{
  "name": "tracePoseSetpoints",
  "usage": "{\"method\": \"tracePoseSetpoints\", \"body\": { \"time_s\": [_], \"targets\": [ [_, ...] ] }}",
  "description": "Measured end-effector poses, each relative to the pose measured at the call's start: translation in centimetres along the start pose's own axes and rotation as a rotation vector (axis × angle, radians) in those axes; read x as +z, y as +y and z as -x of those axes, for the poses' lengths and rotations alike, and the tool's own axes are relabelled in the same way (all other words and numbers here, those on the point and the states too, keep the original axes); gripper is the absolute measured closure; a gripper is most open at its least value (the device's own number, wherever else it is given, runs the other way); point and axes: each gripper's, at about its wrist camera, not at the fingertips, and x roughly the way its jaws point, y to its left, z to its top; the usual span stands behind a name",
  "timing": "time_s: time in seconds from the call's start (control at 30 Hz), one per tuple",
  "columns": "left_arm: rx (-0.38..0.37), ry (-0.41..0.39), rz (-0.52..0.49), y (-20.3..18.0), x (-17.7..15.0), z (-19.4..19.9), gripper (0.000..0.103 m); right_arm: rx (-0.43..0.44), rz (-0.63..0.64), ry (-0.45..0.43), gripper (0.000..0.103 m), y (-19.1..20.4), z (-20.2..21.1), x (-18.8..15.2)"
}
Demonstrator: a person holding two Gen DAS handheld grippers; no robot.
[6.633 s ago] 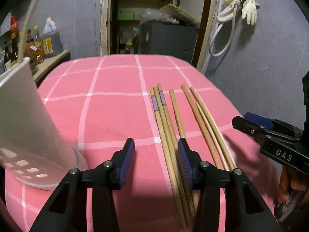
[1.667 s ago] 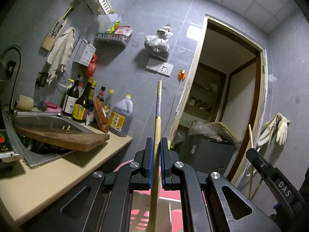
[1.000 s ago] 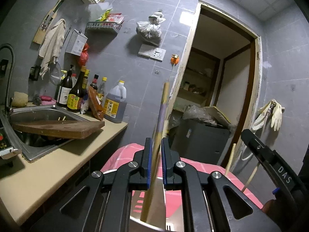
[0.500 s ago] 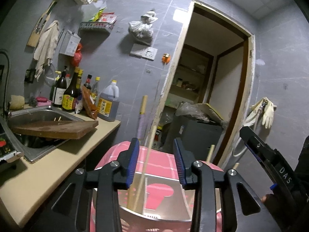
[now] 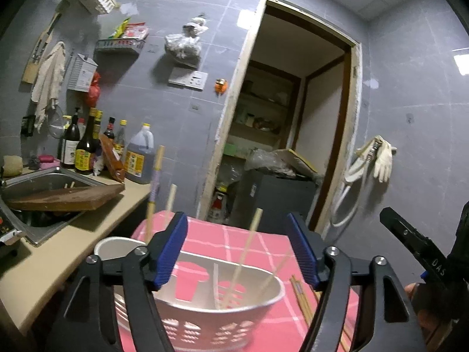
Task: Organize utensils
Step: 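Open the right tool to drop the chopstick into the caddy, then move the right tool back over the chopsticks and close on one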
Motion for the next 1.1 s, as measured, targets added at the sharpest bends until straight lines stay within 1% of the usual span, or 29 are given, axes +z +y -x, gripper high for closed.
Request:
{"method": "tracePoseSetpoints", "body": {
  "time_s": [0.07,0.1,0.13,0.17,0.2,0.37,0.53,0.63,0.73,0.83,1.0,1.03,1.1],
  "targets": [
    [-0.019,0.009,-0.003,-0.8,-0.2,0.1,0.026,-0.024,0.008,0.018,0.011,-0.8,0.7,0.2],
    [-0.029,0.017,-0.005,-1.3,-0.4,0.2,0.024,-0.030,0.007,0.028,0.007,-1.2,0.9,0.3],
    [-0.038,0.025,-0.006,-1.8,-0.6,0.2,0.019,-0.034,0.003,0.041,0.005,-1.6,1.2,0.4],
    [-0.044,0.031,-0.009,-2.1,-0.8,0.2,0.014,-0.040,-0.001,0.056,0.000,-2.1,1.5,0.4],
    [-0.050,0.042,-0.014,-2.7,-1.1,0.1,0.012,-0.048,-0.002,0.068,0.000,-2.5,1.7,0.4],
    [-0.078,0.088,-0.041,-4.9,-2.5,-0.3,0.008,-0.081,0.015,0.144,0.000,-4.2,2.4,0.0],
    [-0.101,0.143,-0.079,-6.9,-4.2,-0.9,0.008,-0.116,0.025,0.198,0.000,-5.8,2.8,-1.1],
    [-0.099,0.177,-0.094,-8.0,-5.4,-1.6,0.008,-0.148,0.021,0.211,0.000,-6.8,2.9,-1.7],
    [-0.093,0.205,-0.112,-8.8,-6.7,-2.3,0.008,-0.171,0.023,0.242,0.000,-7.7,2.5,-2.6],
    [-0.088,0.243,-0.136,-9.3,-7.9,-3.1,0.008,-0.172,0.027,0.267,0.000,-8.2,2.0,-3.3],
    [-0.081,0.330,-0.151,-9.5,-9.7,-4.7,0.008,-0.162,0.037,0.312,0.000,-8.7,1.1,-4.3],
    [-0.081,0.348,-0.153,-9.6,-10.0,-5.0,0.008,-0.159,0.038,0.322,0.001,-8.8,0.9,-4.5],
    [-0.074,0.374,-0.163,-9.7,-10.5,-5.6,0.008,-0.154,0.041,0.345,0.005,-8.9,0.5,-4.8]
  ]
}}
